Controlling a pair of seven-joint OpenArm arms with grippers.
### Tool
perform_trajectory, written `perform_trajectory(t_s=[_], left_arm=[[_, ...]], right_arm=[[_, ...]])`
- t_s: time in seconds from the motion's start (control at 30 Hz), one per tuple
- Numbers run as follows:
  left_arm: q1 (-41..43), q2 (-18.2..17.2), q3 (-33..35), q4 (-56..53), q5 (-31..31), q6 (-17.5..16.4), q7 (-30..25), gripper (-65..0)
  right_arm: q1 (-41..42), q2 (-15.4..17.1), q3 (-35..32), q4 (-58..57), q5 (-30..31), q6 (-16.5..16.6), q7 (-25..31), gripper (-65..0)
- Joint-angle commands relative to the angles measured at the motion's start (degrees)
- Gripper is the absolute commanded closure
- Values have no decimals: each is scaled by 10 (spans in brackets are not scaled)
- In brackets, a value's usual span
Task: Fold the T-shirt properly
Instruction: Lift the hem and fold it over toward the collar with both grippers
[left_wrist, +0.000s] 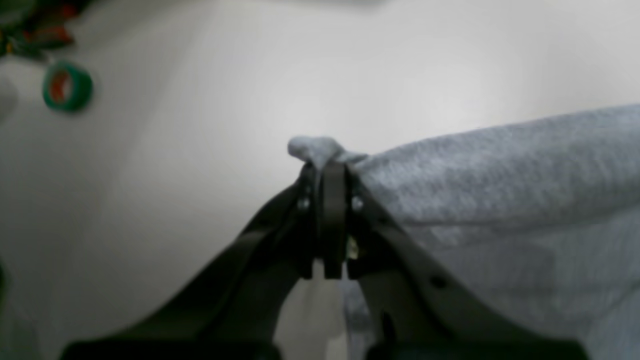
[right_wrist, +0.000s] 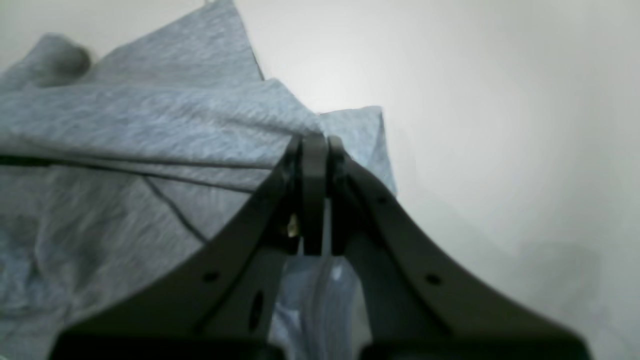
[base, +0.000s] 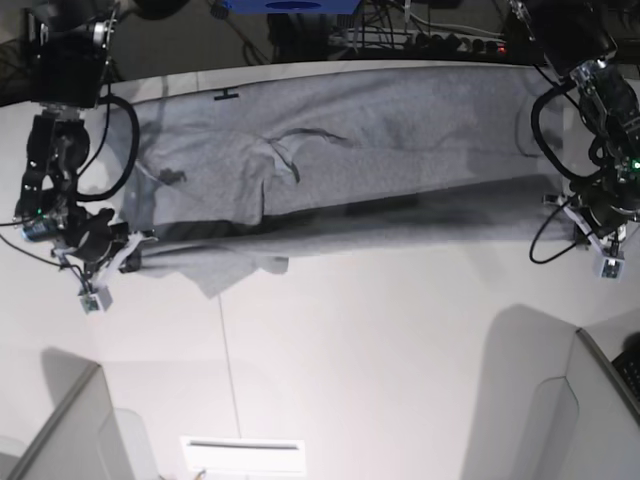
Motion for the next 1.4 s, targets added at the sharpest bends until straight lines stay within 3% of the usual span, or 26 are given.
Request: perform_trajectory(t_s=[0.0, 0.43, 0.6, 0.9, 1.37], left_arm=[[-7, -12, -4, 17, 3, 2, -10, 0], [37, -14, -5, 52, 3, 1, -9, 0], [66, -21, -6, 53, -29, 1, -9, 0], [92, -30, -32, 61, -63, 3, -9, 0], [126, -43, -33, 76, -65, 2, -10, 0]], right_arm=[[8, 7, 13, 15, 0, -2, 6, 0], [-59, -8, 28, 89, 1, -1, -9, 0], [-96, -38, 69, 146, 2, 2, -36, 0], [-169, -64, 74, 216, 2, 2, -40, 0], [-199, -83, 83, 252, 2, 2, -57, 0]])
